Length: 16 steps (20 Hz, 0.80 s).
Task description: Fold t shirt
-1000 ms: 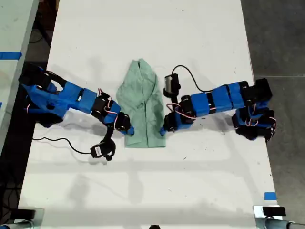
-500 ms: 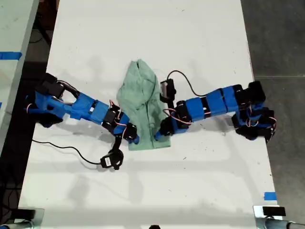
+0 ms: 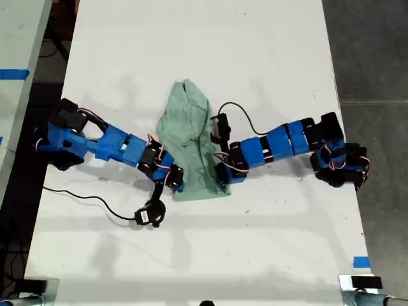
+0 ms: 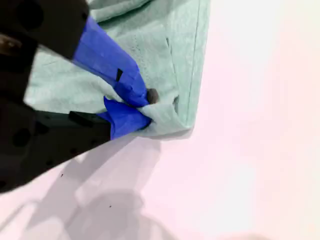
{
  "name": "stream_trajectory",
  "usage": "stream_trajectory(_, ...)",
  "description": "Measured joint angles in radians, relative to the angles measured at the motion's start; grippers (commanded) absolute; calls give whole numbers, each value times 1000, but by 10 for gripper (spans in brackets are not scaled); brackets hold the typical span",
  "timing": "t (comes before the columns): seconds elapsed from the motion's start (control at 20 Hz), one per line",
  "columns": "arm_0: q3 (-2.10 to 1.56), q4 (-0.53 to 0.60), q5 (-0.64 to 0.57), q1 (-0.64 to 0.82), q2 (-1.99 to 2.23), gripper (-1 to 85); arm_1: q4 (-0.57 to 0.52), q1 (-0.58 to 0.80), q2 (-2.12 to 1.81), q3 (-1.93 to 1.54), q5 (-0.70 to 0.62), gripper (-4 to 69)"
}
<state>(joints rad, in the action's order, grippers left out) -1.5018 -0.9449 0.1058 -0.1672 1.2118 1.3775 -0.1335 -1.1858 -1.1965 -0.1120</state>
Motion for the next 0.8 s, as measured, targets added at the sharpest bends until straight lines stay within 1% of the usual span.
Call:
stream_trajectory(0.25, 3, -6, -5, 0, 0, -1, -2, -18, 25, 21, 0, 9)
stream_trajectory(0.3, 8, -11, -5, 0, 0, 40, 2, -18, 28, 26, 0, 9)
stream_trajectory(0.35, 9, -12, -5, 0, 0, 102, 2, -18, 28, 28, 0, 9)
stream_trajectory(0.4, 9, -12, -5, 0, 0, 134, 0, -18, 28, 28, 2, 9)
stream_trajectory(0.5, 21, -23, -5, -5, -5, 149, -2, -18, 28, 28, 2, 9)
stream_trajectory(0.65, 64, -77, -5, -5, -11, 153, -2, -18, 29, 28, 2, 9)
stream_trajectory(0.8, 117, -181, 11, -18, -15, 153, -2, -18, 31, 28, 2, 9)
